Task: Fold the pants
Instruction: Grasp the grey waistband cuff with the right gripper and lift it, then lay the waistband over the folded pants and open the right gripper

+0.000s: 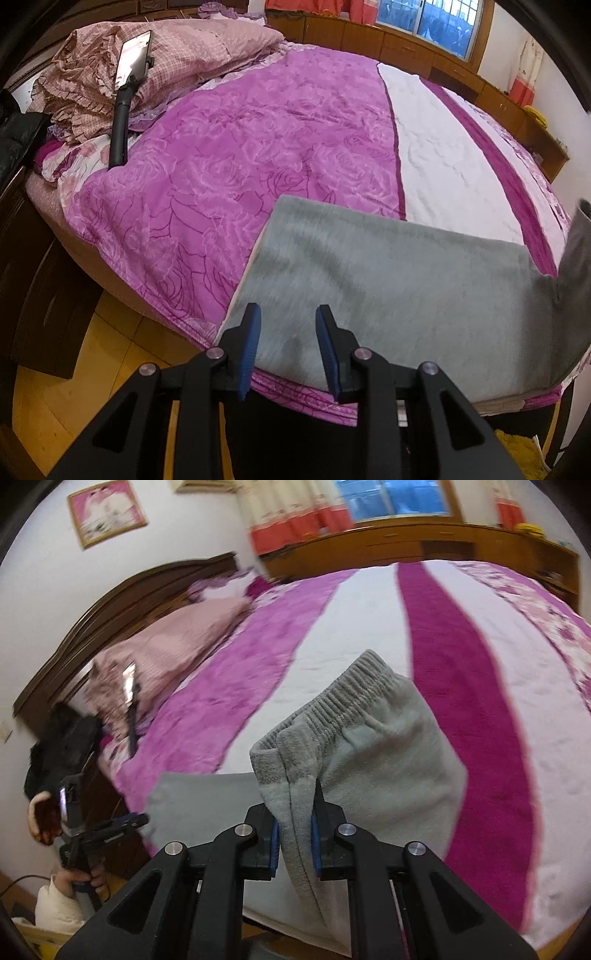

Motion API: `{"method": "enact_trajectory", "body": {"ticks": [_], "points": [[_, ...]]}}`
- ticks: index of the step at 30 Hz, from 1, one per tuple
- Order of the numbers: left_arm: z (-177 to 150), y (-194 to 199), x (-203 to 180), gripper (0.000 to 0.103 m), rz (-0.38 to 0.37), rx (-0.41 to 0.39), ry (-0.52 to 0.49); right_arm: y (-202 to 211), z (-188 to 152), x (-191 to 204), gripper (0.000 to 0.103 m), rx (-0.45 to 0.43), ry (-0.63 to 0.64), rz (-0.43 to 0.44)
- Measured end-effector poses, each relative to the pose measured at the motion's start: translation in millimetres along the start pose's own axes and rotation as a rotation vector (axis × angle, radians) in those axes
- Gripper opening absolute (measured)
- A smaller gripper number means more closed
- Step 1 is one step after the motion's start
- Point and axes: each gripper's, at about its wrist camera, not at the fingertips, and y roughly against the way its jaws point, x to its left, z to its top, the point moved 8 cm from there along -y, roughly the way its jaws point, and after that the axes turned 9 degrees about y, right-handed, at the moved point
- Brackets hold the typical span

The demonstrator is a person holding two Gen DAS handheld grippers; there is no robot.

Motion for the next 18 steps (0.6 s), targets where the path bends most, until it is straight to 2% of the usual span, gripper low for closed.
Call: {"method": "enact_trajectory", "body": {"ticks": [8,18], "points": [[-2,3,-1,0.032,-0.026,-0.005,0.0,-55,-1,68,0.006,0.064,0.108,0.086],[-6,-5,3,0.032,-0.054,0.006,0.019,-109,-20,114,0.006,0.166,0.157,0.163]]}}
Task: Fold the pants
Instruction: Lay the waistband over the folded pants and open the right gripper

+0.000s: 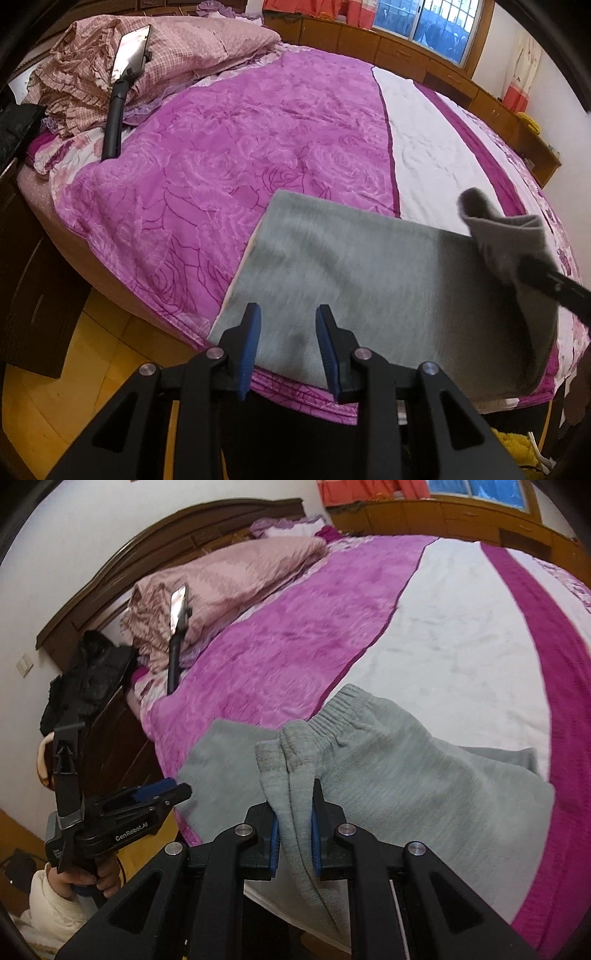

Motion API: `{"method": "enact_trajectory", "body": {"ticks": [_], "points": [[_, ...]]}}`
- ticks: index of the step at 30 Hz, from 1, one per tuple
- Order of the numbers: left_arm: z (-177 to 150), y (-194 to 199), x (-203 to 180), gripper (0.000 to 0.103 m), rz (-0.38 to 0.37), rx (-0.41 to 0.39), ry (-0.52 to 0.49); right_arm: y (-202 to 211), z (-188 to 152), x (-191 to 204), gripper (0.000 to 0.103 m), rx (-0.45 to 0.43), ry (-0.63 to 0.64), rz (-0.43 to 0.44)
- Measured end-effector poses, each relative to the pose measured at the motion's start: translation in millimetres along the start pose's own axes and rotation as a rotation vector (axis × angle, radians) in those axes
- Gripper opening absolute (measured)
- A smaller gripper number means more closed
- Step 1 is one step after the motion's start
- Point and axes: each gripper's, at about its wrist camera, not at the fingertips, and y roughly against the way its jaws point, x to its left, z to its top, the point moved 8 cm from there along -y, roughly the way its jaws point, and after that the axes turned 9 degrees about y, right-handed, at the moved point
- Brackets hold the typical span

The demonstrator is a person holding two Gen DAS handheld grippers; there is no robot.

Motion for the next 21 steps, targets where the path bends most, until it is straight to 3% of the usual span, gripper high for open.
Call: {"method": "enact_trajectory", "body": {"ticks": [8,10,13,21], "points": [[-5,-14,1,0.032,-0.017,0.03,-0.009,-44,-20,9,0.011,0.108,-0.017,0.024],[-5,-13,-1,0.032,-0.021,0.029,-0.018,-48,-26,9,0.02,0.117,-0.021,0.033],[-4,-11,-7,0.032,-0.026,0.023,-0.033,-46,-31,16,0.033,0.115,-0.029,0.081],[1,-8,-31,0.032,-0.061,0.027,-0.055,-15,-40,21,0.034,0.112,-0.025,0.137]]}}
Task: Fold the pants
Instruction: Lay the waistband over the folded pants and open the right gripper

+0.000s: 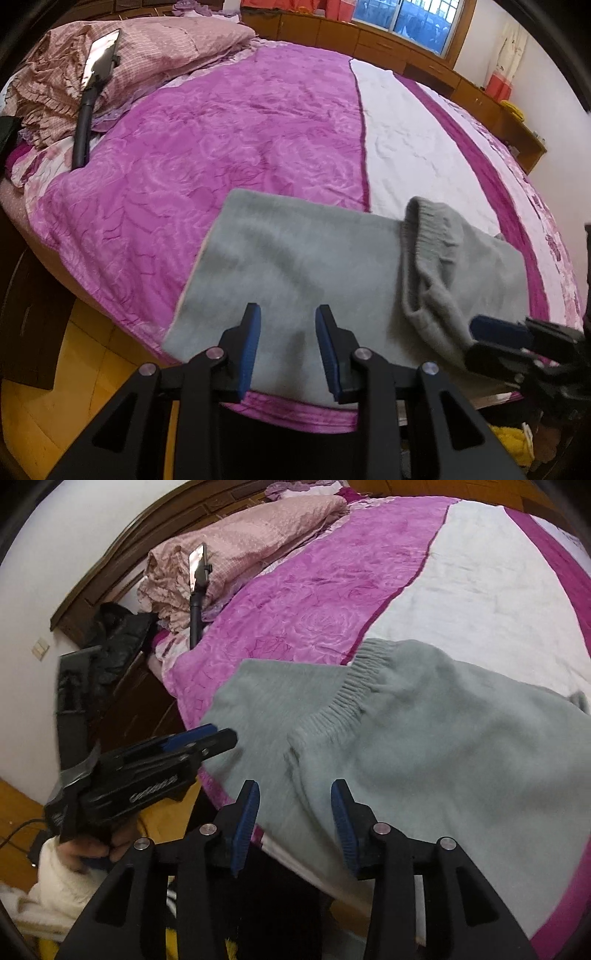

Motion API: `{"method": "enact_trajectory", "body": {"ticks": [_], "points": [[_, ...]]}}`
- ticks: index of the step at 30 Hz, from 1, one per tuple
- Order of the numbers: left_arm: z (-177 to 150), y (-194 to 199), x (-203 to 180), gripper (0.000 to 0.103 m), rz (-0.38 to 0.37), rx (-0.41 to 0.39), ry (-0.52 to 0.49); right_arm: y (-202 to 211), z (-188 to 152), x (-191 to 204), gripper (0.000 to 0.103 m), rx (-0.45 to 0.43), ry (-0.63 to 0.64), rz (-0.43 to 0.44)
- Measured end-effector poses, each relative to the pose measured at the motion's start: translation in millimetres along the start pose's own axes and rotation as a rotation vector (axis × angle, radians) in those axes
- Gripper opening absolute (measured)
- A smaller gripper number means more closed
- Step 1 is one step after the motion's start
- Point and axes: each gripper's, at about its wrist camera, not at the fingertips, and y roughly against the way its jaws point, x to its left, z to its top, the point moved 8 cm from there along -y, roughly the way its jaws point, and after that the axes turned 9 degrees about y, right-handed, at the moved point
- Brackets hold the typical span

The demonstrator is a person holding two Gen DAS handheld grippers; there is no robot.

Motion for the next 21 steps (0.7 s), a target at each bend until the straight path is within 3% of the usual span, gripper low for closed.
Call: {"method": "enact_trajectory", "body": {"ticks": [5,8,11,15,21], "points": [[3,12,-32,0.033,-0.086,-0.004,-0.044,35,-13,-28,0.034,-0.046,-0.033,-0.119],[3,17,-55,0.045,-0.162,0.003,-0.069,51,-25,-51,0.034,-0.043,-0.064,-0.219],[0,14,-76,0.047,-0.203,0.04,-0.078,62,-41,-73,0.034,-0.023,-0.087,-0.323],[-6,-8,-91,0.047,-0.148,0.084,-0.12,70,-57,-94,0.034,-0.005,-0.117,-0.393],[-19,-37,-80,0.047,-0.122,0.147,-0.054,59,-81,-117,0.034,0.031,-0.162,-0.375]]}}
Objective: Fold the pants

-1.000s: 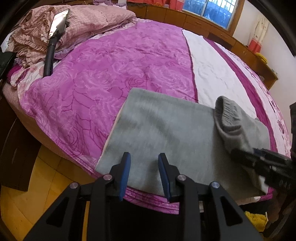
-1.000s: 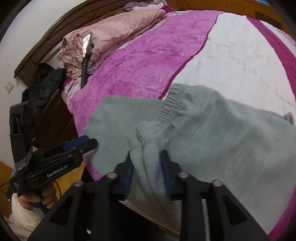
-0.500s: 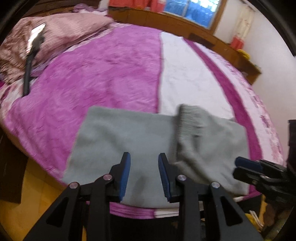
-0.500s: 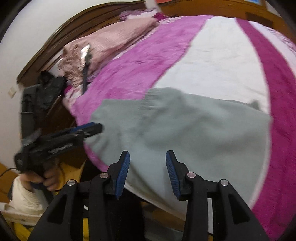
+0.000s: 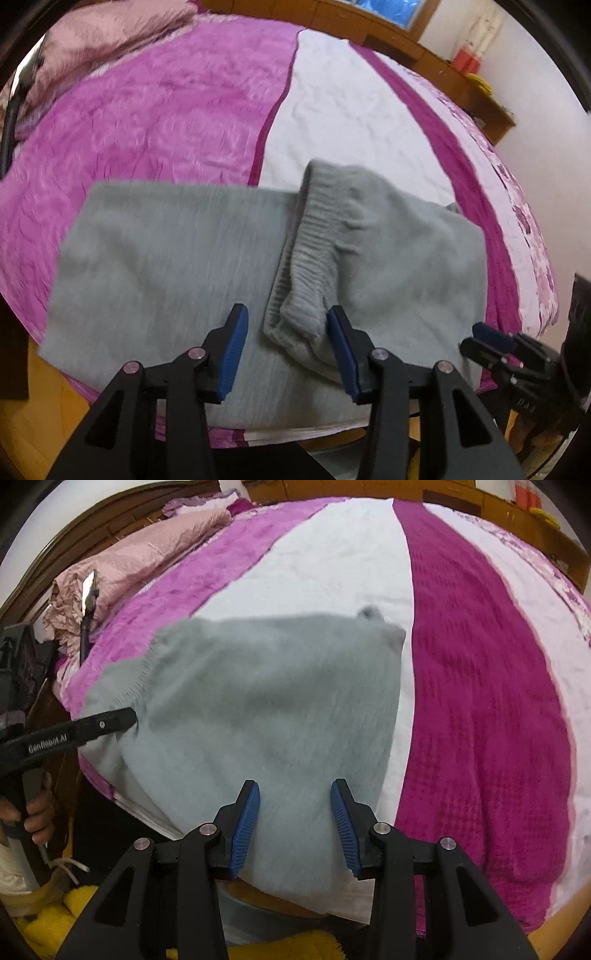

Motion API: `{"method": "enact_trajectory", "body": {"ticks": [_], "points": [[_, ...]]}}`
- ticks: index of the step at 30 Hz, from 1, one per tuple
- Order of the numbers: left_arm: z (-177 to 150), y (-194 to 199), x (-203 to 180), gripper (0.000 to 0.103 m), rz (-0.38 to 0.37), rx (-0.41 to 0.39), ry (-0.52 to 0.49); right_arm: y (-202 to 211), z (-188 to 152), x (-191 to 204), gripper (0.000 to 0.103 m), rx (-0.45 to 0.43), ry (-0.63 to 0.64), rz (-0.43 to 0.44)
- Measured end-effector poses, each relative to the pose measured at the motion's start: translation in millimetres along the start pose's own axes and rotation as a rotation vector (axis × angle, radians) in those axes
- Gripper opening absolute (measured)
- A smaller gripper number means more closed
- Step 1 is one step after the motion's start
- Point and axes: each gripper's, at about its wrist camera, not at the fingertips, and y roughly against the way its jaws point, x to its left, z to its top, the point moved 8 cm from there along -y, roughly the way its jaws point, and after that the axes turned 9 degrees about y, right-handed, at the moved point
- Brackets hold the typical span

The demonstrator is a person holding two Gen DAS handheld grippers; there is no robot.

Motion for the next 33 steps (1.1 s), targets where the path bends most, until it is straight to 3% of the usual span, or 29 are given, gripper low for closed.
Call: {"method": "enact_trajectory", "body": {"ticks": [13,18,24,33], "points": [[-11,-5,-3,0.049,-0.001,-0.033,0.001,-1,1,6,0.042,-0.002,0.009,0.034],[-13,-3,-4,0.035,-0.033,-0.046,0.013,10,35,17,0.042,-0.026,0.045,0.084],[-15,1,-1,0.031,-0.076,-0.055,0.032,-10,96,51,0.046,-0.01,0.249,0.075],[-16,-4,2,0.032,-0.095,-0.051,0.007,-56,144,92,0.046,0.056,0.494,0.094]]}}
